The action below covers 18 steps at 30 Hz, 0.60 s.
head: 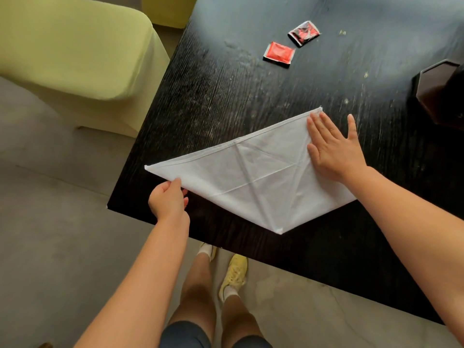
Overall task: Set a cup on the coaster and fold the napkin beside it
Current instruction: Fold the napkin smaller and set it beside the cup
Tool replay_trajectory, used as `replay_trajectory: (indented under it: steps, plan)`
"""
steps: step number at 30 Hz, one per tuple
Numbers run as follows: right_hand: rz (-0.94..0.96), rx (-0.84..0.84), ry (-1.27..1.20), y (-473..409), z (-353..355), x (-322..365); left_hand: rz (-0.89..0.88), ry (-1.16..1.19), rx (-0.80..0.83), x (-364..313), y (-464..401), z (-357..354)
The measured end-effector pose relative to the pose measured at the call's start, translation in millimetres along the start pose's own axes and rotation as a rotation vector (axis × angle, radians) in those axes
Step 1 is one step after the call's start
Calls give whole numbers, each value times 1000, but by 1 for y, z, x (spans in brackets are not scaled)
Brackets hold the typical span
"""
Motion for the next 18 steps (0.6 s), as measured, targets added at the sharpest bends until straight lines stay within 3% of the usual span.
replay_trajectory:
  steps: [5,8,14,16,18]
  plan:
    - [3,4,-5,0,-2,-3,94,240,153,-5,-2,-3]
    - [15,-4,-17,0,-4,-3,108,314,144,-8,-10,5]
    - [3,-36,-64,3,15,4,-363,22,99,-39,13,6]
    - [5,-205,-200,6,42,22,-520,-29,179,-54,36,-6]
    - [60,-385,-555,13,77,46,-633,-93,285,-62,60,-22]
Point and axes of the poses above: each hand's wrist, its own y-axis away from the middle knuckle, its own z-axis out of the back of the hand, x = y × z, the point moved 4 cm from there along -y, towards the middle knuckle, and after that the axes turned 3 degrees about -x, right-handed, at the moved point
